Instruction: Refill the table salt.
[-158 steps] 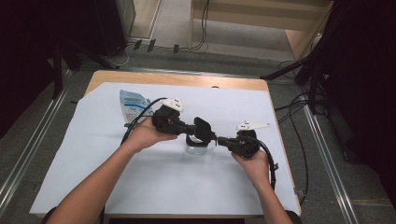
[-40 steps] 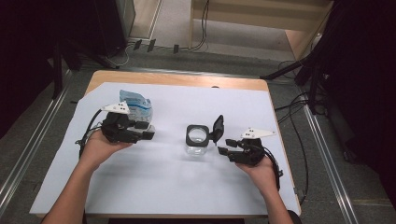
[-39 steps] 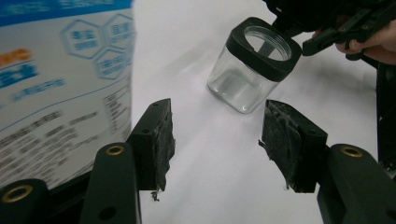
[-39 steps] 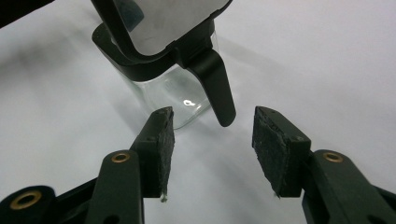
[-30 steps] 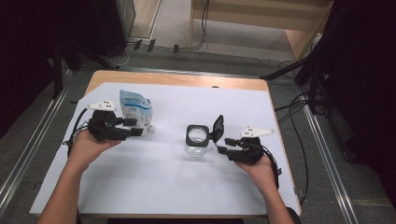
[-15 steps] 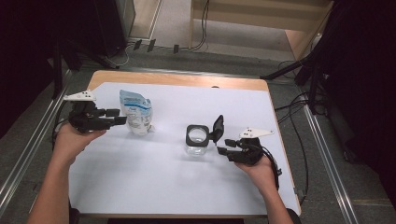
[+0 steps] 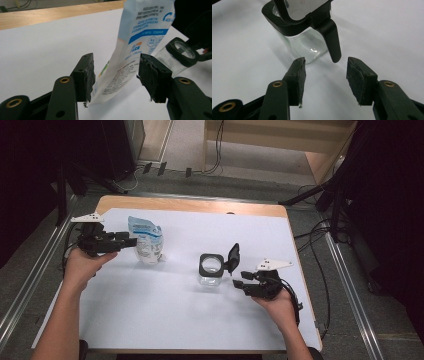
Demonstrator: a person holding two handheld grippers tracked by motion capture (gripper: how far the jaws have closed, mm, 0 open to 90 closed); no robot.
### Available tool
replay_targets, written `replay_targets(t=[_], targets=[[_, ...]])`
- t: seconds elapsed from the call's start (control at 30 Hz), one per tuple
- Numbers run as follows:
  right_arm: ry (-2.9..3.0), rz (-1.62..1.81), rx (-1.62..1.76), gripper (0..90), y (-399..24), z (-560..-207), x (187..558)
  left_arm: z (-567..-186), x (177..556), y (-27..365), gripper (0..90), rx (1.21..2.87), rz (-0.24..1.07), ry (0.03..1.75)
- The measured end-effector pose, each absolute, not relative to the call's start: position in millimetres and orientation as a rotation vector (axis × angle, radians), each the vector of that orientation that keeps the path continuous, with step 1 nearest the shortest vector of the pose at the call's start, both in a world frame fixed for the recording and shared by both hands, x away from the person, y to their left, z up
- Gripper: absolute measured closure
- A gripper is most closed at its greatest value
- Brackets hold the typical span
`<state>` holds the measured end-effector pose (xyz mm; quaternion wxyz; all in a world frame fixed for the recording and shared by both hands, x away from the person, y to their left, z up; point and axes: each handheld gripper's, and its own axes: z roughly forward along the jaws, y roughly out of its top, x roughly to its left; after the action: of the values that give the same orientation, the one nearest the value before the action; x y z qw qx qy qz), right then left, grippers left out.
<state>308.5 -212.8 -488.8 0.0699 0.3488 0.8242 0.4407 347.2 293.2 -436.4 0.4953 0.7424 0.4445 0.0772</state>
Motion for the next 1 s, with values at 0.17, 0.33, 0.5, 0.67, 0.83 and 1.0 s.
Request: replay_targets(t=[0.17,0.33,0.5,0.67,0.83,1.0], targets=[[2.482,1.340,1.047,51.3,-212,-489,311,-434,346,294,47.2,1.790,0.190,1.078],[2.470,1.371,1.048,51.6,-211,-489,314,-423,350,290,46.2,1.838,0.218,1.053],[2.474,1.382,1.049,51.7,-210,-489,315,-418,357,287,48.3,1.850,0.192,1.029],[2.480,1.370,1.048,51.7,-209,-489,314,-415,365,278,52.4,1.902,0.172,0.971],[2.480,1.363,1.041,51.7,-208,-488,311,-421,370,270,59.3,1.936,0.157,0.943],[2.486,1.353,1.013,52.0,-205,-487,306,-422,370,269,70.3,1.928,0.123,0.890]])
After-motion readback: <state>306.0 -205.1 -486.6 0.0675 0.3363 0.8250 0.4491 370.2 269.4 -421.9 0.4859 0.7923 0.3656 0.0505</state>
